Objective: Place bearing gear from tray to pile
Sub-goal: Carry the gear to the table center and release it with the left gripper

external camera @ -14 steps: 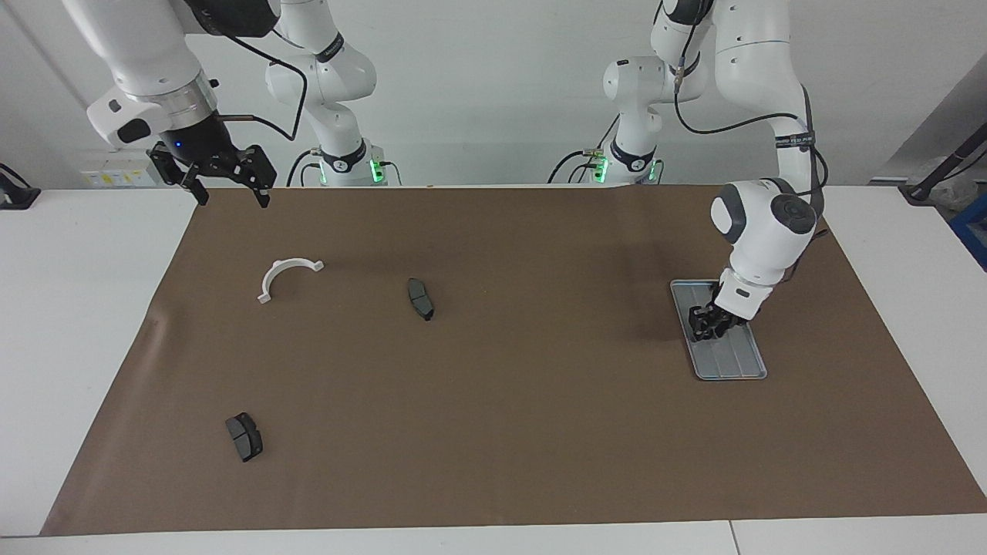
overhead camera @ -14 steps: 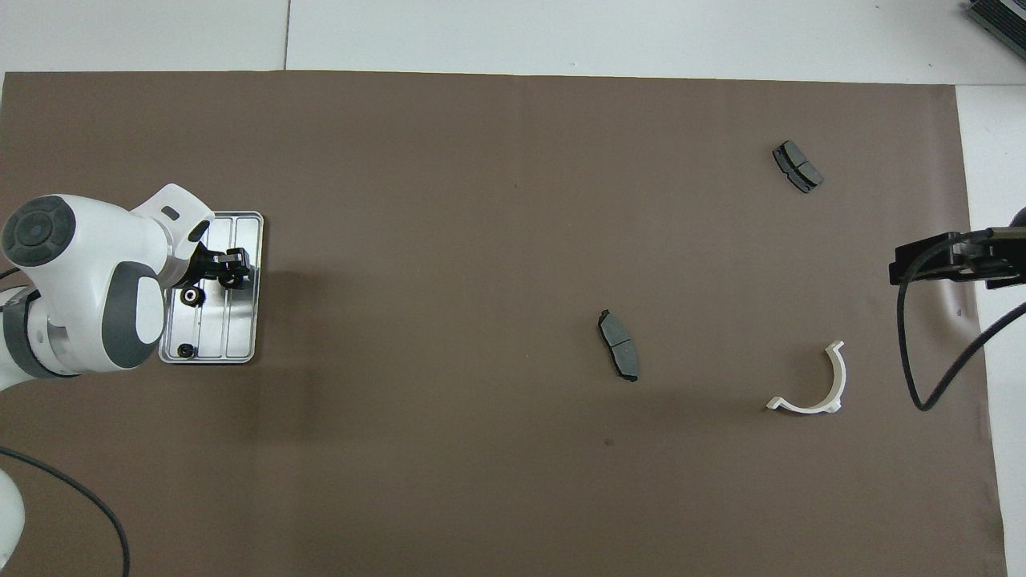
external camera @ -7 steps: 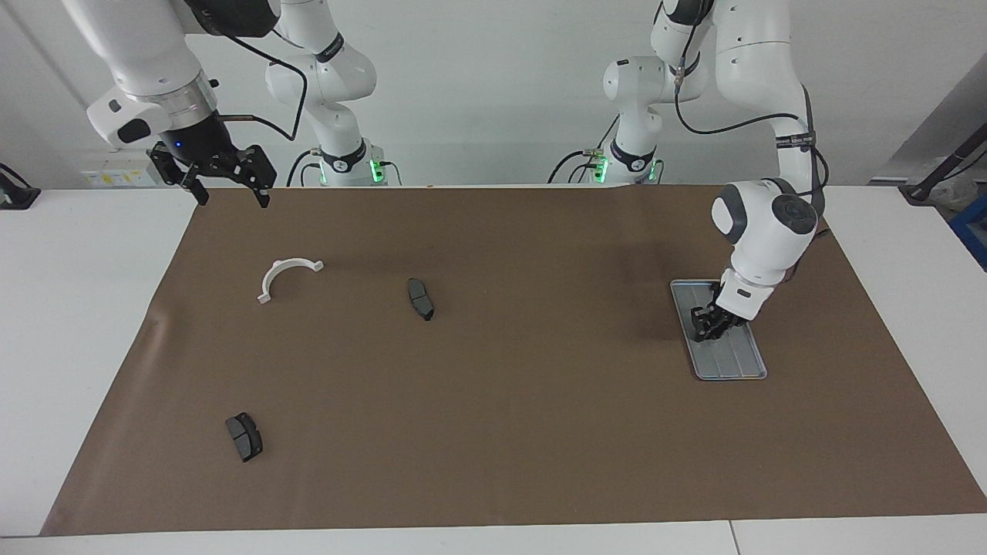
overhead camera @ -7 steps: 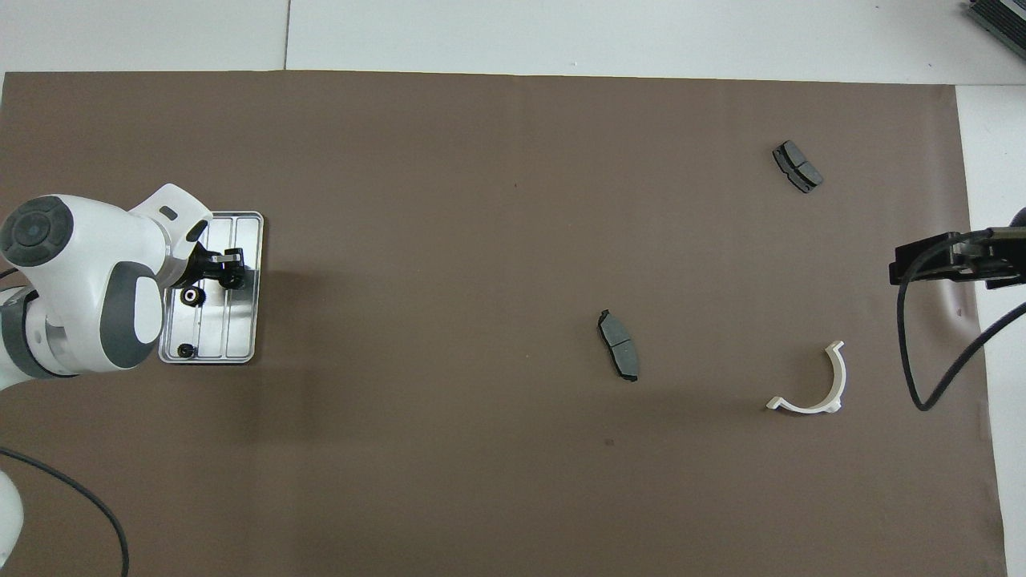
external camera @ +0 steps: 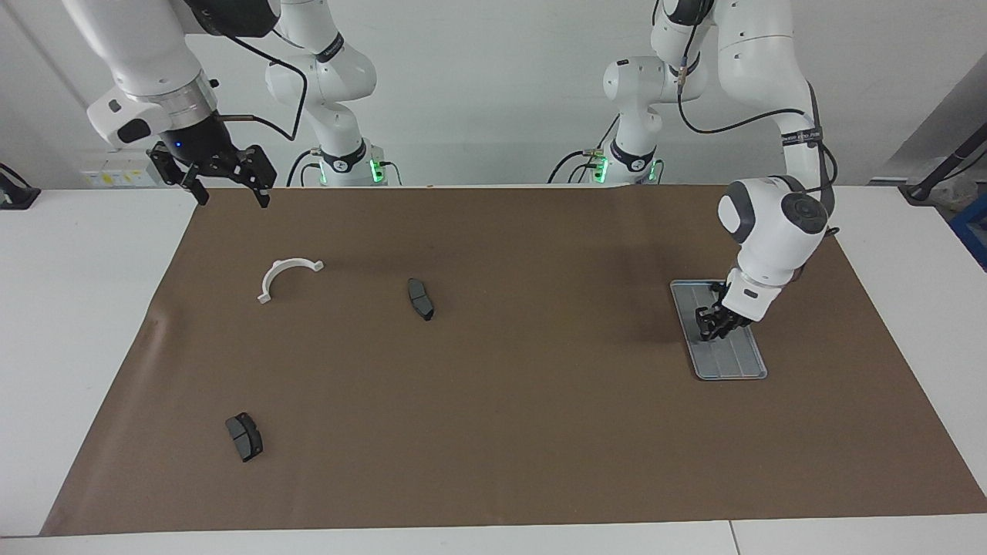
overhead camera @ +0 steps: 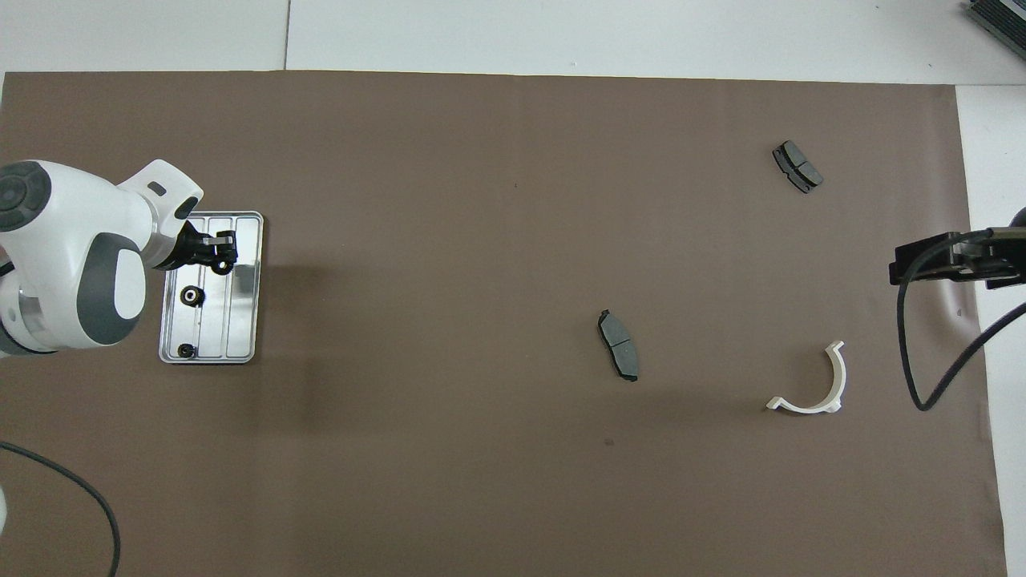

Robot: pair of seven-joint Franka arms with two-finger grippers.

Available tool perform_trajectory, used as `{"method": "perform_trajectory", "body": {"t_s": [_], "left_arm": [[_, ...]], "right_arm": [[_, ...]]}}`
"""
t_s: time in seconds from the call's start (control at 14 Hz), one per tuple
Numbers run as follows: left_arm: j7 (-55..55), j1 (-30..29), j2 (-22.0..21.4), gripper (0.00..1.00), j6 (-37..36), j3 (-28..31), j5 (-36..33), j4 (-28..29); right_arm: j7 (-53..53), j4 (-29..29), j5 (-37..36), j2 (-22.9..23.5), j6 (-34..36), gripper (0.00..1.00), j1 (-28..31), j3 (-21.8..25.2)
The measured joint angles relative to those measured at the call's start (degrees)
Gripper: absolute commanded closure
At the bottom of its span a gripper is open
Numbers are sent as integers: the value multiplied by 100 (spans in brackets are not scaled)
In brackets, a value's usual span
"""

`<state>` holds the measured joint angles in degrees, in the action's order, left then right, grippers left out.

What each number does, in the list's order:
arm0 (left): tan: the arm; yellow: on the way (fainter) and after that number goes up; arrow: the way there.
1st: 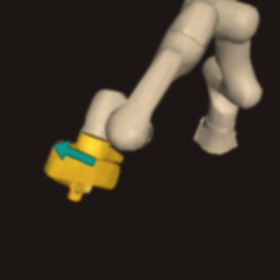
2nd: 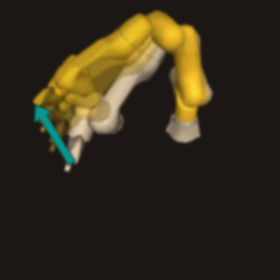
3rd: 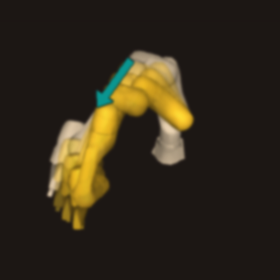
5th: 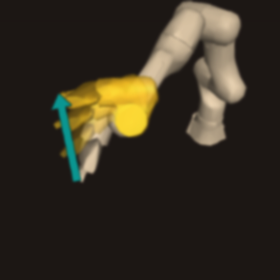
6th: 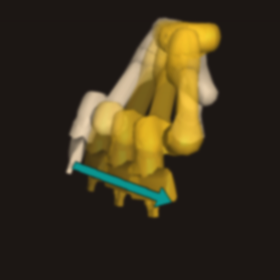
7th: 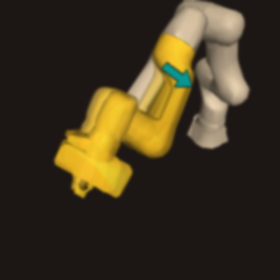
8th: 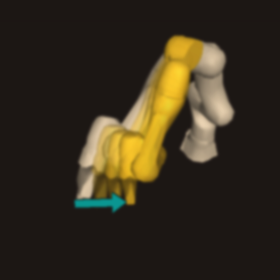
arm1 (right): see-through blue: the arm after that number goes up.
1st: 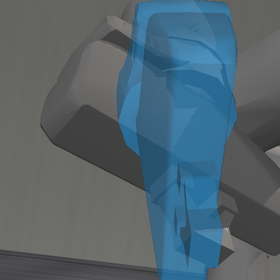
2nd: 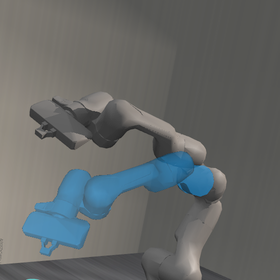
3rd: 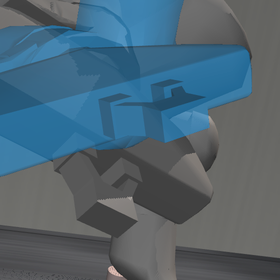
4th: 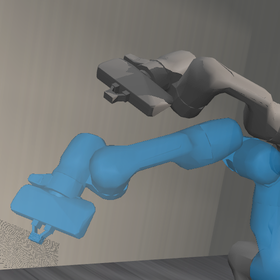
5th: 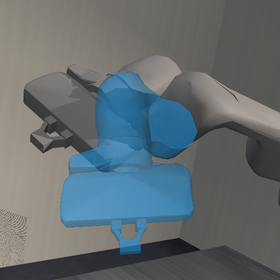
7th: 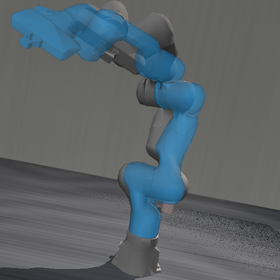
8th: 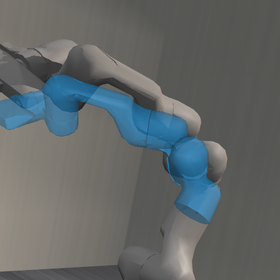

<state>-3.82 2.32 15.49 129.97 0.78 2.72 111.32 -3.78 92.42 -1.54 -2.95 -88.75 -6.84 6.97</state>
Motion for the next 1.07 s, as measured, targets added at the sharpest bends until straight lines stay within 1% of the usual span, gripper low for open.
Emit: {"method": "perform_trajectory", "body": {"t_s": [0.14, 0.29, 0.57, 0.79, 0.93, 1.0, 1.07], "left_arm": [[-464, 266, 18, 83, -441, -8, 0, -391], [-1327, 792, 29, 83, -523, -22, -6, -477], [-3294, 2120, 77, 87, -516, -57, -164, -497], [-4072, 2856, 129, 86, -416, -60, -169, -504], [-4399, 3155, 253, 86, -132, -59, -170, -503], [-4454, 3252, 348, 83, -39, -57, -170, -502], [-4471, 3327, 457, 74, 35, -54, -170, -502]], "right_arm": [[0, 0, 0, 0, 0, 0, 0, 0], [0, 9, 0, 0, 0, 0, 0, 0], [0, 79, 0, 0, 0, 0, 40, 4], [0, 87, 0, 0, 0, 0, 46, 8], [0, 91, 0, 0, 0, 0, 47, 9], [0, 95, 0, 0, 0, 0, 47, 11], [0, 100, 0, 0, -11, 0, 48, 15]]}}
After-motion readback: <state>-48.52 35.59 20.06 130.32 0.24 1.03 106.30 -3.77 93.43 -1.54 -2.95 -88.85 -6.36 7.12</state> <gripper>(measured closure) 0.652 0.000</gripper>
